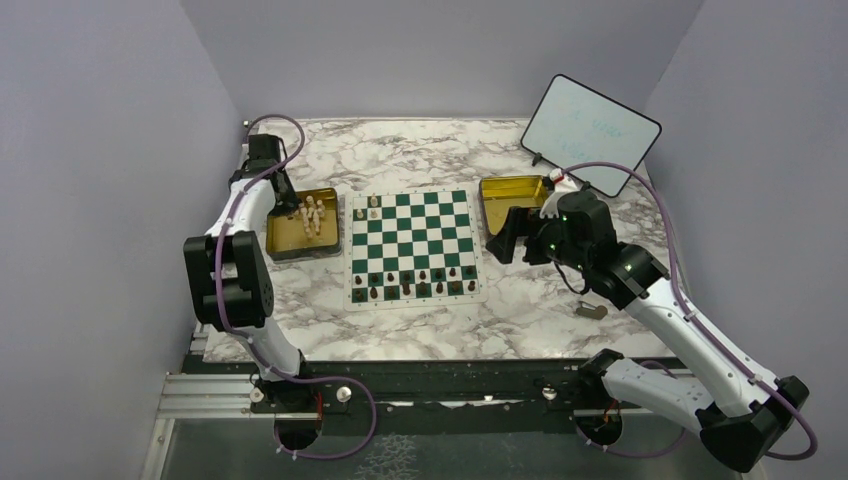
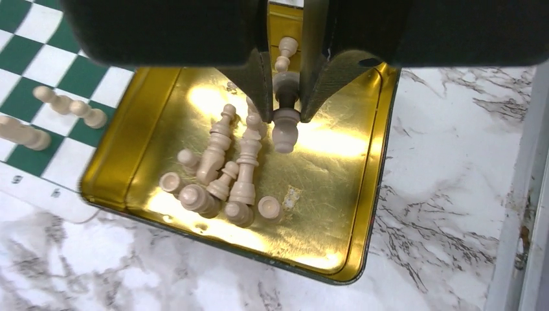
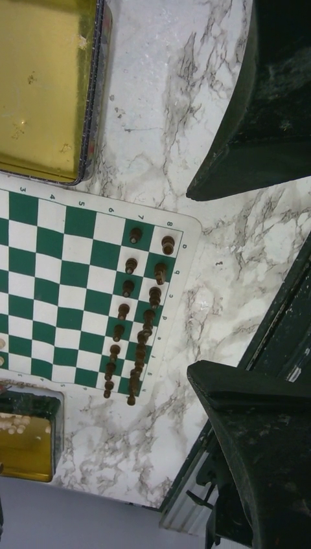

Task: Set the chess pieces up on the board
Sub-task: Pick up the chess piece from the storage box, then place the chess piece on the chessboard.

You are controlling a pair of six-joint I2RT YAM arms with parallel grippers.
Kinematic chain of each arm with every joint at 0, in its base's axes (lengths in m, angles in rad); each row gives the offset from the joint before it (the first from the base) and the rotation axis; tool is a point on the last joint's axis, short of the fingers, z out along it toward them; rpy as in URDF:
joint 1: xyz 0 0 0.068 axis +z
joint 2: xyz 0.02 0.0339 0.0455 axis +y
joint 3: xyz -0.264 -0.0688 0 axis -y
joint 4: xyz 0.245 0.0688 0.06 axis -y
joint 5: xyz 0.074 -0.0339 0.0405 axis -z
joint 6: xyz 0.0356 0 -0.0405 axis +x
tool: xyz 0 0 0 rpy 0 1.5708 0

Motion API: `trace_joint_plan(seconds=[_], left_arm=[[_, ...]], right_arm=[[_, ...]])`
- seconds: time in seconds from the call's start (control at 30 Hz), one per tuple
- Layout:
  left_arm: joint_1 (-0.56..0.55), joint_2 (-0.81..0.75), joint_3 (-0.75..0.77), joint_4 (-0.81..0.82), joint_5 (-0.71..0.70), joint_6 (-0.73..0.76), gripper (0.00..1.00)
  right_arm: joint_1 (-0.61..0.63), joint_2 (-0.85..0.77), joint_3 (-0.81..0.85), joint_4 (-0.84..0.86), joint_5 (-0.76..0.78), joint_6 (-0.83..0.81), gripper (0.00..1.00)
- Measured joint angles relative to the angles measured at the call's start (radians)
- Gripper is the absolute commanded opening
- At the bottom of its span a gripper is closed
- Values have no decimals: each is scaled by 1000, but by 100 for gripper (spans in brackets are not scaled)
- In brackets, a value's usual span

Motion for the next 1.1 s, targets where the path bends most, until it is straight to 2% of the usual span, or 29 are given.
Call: trace_joint_plan(seconds=[0.2,0.43,0.67,0.73,0.93,1.1], left_arm=[[0,-80,2,4,56,-15,11],[-16,-158,0,21,194,-21,10],[-113,-308,-98,144,367,-21,9],[-168,-337,-127,180,402,-19,9],[-343,-354,-192,277,492,33,9],[-449,-404,-320,369,596,145,8]], right_arm=[[0,26,2,13,-27,50,100],[0,140,85,27,-58,109,100],[0,273,190,80,-140,141,95],[0,312,223,99,-171,143,88],[-8,413,335,133,-258,134,55],[-26,454,349,156,-319,135,42]])
